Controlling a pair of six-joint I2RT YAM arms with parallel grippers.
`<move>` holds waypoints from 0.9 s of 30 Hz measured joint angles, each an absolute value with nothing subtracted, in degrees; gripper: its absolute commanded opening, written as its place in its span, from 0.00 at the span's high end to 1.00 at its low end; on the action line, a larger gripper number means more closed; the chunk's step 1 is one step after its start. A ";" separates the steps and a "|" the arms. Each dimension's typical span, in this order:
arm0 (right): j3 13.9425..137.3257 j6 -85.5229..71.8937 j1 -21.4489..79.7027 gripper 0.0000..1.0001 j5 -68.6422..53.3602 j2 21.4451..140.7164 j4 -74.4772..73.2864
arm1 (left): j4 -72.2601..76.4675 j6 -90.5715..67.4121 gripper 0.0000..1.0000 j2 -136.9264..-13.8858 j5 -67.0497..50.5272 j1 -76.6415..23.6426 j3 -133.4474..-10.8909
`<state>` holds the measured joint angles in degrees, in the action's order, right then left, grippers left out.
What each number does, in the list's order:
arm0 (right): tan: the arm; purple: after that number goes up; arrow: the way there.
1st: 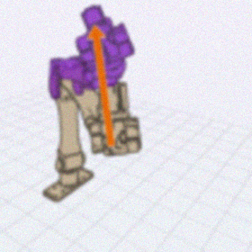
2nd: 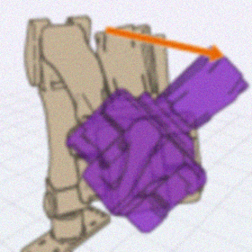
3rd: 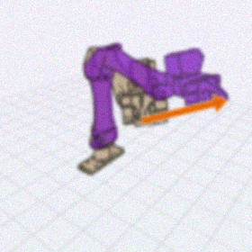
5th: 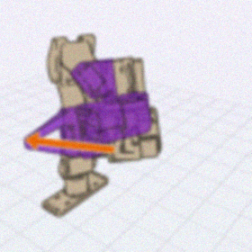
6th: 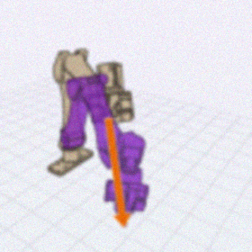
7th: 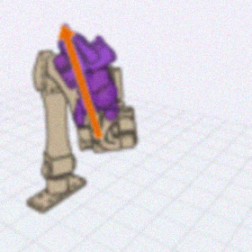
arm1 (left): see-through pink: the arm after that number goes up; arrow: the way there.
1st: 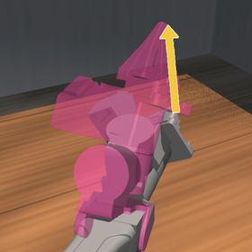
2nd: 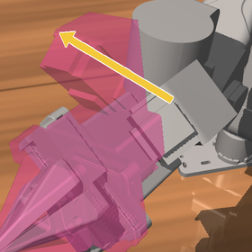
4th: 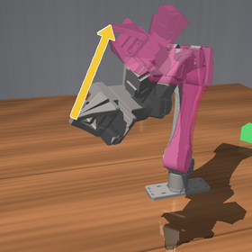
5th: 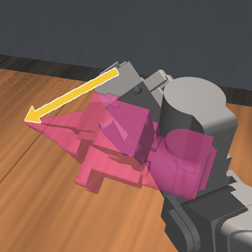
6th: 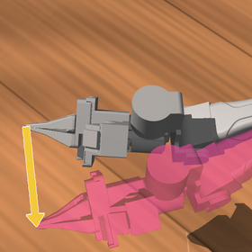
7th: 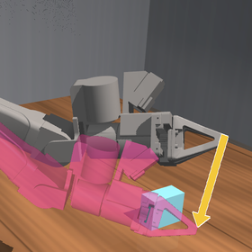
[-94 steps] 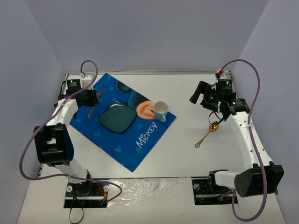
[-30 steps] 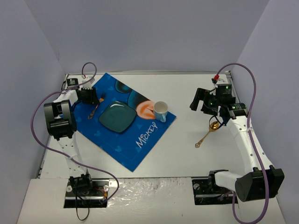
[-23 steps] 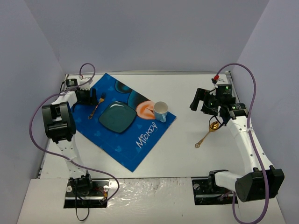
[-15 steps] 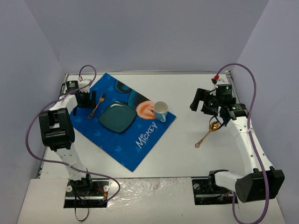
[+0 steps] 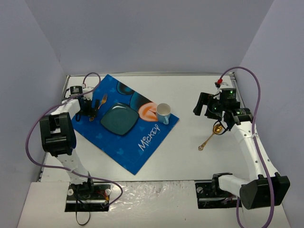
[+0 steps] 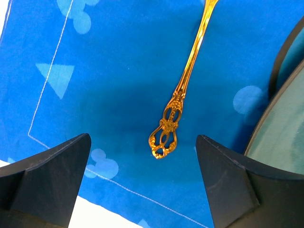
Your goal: Set the dinner table for one person
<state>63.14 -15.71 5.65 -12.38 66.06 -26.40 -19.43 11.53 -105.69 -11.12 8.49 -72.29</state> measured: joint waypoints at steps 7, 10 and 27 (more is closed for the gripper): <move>61.99 -15.20 5.65 0.00 -12.38 65.11 -26.39 | -20.72 11.68 0.09 -106.36 -8.13 7.88 -72.29; 61.87 -15.02 5.65 0.00 -12.38 64.63 -26.39 | -20.92 11.68 0.09 -107.19 -6.59 7.88 -72.30; 61.47 -14.90 5.61 0.00 -12.34 64.18 -26.39 | -22.06 11.02 0.09 -109.99 -0.64 7.78 -75.83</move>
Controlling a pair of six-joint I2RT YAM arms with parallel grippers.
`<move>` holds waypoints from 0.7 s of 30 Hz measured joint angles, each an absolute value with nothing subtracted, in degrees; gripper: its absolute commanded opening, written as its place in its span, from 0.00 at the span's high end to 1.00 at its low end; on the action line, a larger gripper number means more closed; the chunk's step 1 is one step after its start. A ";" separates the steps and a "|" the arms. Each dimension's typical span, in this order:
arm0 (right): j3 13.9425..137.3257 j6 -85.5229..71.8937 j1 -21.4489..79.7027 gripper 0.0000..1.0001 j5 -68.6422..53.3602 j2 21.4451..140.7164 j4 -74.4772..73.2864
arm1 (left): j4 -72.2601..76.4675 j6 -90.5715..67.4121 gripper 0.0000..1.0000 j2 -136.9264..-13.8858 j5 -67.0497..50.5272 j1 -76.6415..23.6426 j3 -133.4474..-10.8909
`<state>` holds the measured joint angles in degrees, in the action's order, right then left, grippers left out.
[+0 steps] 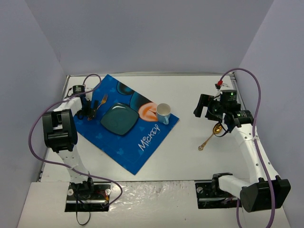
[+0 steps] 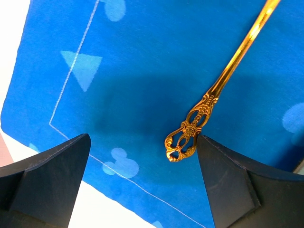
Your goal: Set the dinner table for one person
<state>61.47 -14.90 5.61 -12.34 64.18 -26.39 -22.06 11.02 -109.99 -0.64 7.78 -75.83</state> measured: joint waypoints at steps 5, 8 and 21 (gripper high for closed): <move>61.47 -14.92 5.61 0.00 -12.34 64.16 -26.39 | -22.23 10.72 0.09 -110.13 0.44 7.77 -76.13; 61.47 -14.94 5.61 0.00 -12.32 64.16 -26.39 | -22.24 10.42 0.09 -110.15 0.71 7.77 -76.16; 60.91 -15.74 5.61 0.00 -12.22 63.36 -26.39 | -22.11 8.97 0.08 -111.00 2.55 7.82 -77.25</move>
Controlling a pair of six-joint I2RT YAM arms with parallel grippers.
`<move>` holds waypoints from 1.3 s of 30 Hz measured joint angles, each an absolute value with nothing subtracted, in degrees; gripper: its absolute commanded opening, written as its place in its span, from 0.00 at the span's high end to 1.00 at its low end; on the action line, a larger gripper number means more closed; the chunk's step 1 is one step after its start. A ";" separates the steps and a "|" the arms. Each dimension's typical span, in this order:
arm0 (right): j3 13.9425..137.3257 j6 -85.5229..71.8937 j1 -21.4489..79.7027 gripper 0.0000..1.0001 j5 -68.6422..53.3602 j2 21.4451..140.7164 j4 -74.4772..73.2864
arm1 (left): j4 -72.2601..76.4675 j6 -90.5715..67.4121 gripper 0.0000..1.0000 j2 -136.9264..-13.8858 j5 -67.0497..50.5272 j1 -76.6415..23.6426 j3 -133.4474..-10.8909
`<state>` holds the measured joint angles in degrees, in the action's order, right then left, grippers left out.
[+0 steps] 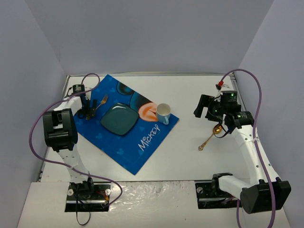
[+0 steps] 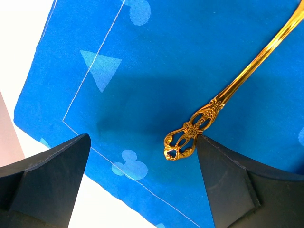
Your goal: Set the dinner table for one person
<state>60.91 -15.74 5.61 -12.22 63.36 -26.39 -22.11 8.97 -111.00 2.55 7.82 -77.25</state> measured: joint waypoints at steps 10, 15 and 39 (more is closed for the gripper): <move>58.05 -22.77 4.45 0.00 -2.03 63.19 -27.69 | -22.57 5.13 0.03 -109.03 2.22 7.63 -76.40; 53.74 -27.57 1.72 0.10 2.25 66.90 -28.66 | -25.23 -0.84 0.03 -99.59 2.80 6.17 -72.89; 39.06 -41.54 0.78 0.49 7.64 81.82 -13.93 | -33.53 -11.44 0.03 -69.33 -0.65 -8.49 -62.42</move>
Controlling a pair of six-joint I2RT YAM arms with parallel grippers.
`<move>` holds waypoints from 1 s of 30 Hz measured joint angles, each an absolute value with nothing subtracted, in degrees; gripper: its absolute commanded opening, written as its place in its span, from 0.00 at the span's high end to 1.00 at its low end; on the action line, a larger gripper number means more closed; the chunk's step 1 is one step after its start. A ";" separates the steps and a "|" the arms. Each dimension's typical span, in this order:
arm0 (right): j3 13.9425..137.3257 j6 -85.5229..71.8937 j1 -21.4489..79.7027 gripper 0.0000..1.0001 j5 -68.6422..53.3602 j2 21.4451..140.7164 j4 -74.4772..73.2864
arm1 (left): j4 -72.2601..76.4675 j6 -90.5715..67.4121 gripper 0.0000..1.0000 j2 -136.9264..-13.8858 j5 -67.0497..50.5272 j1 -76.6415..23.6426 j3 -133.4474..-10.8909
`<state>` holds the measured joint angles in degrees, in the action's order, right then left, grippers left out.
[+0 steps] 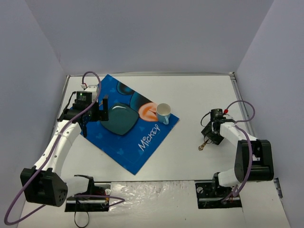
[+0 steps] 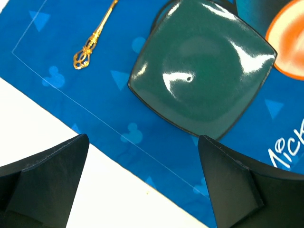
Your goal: Set the dinner table for one person
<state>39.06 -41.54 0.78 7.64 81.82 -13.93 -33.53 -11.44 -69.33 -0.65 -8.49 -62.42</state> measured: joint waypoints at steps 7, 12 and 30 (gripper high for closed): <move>40.69 -42.02 0.78 0.61 11.74 84.70 -11.61 | -36.92 -11.69 0.03 -67.92 -1.74 -10.70 -62.57; 40.97 -42.17 0.78 0.79 13.59 85.66 -10.41 | -39.17 -12.07 0.03 -67.81 -2.11 -11.82 -63.98; 38.51 -46.88 6.90 1.00 11.13 76.50 -17.30 | -43.86 -12.30 0.03 -67.93 -1.45 -14.19 -70.38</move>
<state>38.51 -46.88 6.90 11.13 76.50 -17.30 -43.86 -12.30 -67.93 -1.45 -14.19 -70.38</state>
